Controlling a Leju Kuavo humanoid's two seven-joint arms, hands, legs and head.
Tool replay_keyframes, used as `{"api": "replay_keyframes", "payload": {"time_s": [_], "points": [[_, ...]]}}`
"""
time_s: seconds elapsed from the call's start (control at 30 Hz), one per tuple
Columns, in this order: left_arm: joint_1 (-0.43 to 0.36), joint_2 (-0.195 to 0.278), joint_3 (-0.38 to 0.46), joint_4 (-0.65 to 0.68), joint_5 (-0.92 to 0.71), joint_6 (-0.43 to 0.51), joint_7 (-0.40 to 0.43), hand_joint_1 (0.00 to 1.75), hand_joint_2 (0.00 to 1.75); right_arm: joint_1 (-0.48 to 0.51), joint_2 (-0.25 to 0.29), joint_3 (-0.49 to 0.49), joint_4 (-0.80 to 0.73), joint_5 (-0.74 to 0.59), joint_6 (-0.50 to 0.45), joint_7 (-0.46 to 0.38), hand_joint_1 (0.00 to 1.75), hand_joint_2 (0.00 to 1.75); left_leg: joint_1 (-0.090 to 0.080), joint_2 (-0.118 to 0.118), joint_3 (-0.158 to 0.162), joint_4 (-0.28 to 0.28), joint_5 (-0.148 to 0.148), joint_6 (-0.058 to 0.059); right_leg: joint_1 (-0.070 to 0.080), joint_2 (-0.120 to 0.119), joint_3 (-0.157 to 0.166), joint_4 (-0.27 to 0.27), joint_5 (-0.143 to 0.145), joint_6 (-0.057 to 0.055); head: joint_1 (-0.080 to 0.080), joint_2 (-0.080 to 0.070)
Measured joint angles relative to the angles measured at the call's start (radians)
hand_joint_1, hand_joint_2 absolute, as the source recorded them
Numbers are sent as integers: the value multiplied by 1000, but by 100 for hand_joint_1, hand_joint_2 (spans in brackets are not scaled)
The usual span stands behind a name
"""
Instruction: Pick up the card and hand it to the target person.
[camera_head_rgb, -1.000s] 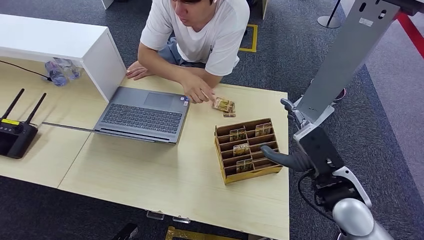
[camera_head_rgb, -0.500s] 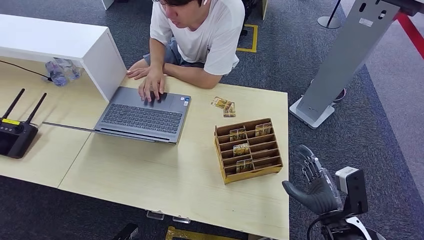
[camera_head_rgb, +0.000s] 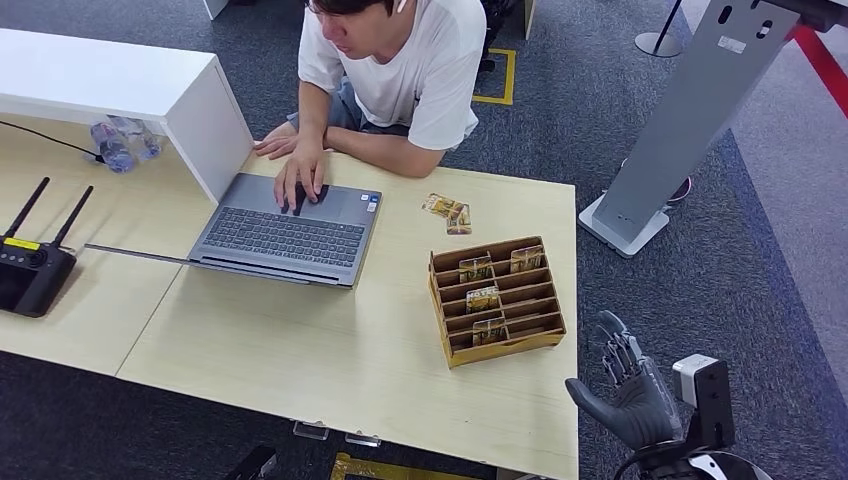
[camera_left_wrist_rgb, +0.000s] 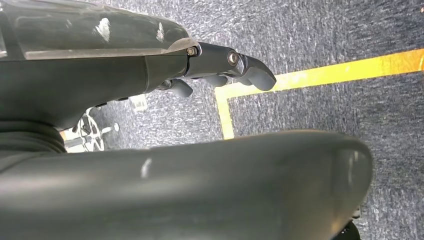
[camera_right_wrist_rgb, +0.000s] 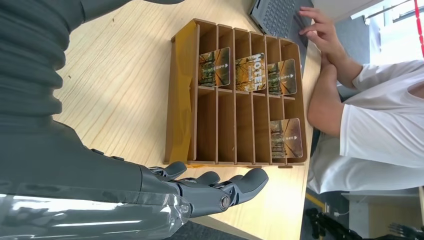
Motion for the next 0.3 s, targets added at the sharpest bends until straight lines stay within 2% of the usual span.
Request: {"api": "replay_keyframes", "payload": {"time_s": [0.3], "points": [[0,0,0,0,-2,5,6,0,0,2,15,0,0,11,9,-3,0,175,0,0,0,0,0,0,0,0,0,0,0,0,0,0]]}}
